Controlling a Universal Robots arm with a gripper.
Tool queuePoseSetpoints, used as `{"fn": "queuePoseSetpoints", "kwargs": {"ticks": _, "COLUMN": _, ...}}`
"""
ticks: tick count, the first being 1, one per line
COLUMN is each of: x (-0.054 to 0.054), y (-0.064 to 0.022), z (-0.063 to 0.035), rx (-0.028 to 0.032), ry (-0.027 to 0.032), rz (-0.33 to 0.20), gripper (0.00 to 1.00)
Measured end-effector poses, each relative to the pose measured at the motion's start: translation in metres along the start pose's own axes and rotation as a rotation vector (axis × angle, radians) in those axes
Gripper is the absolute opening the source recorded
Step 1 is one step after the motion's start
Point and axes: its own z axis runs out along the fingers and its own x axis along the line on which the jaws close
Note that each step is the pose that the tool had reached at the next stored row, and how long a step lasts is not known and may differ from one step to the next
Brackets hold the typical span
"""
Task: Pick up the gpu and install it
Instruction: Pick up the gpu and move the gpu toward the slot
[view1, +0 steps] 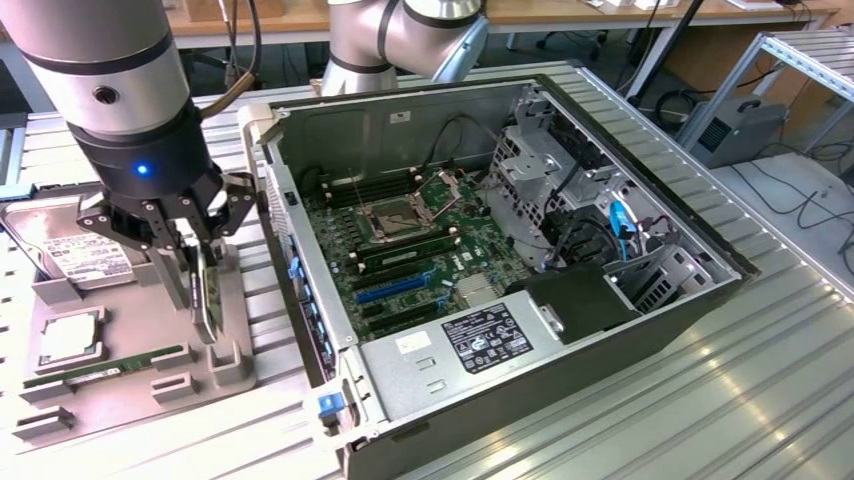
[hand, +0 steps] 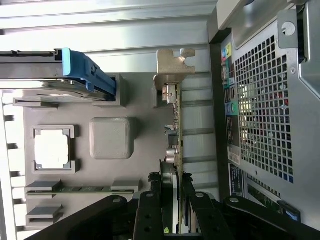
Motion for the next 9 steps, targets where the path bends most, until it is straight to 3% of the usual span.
{"fn": "queuePoseSetpoints", "kwargs": {"ticks": 9, "x": -0.0001, "y": 0.0001, "z": -0.0036, "rx": 0.0, "ry": 0.0, "rz": 0.0, "gripper": 0.27}}
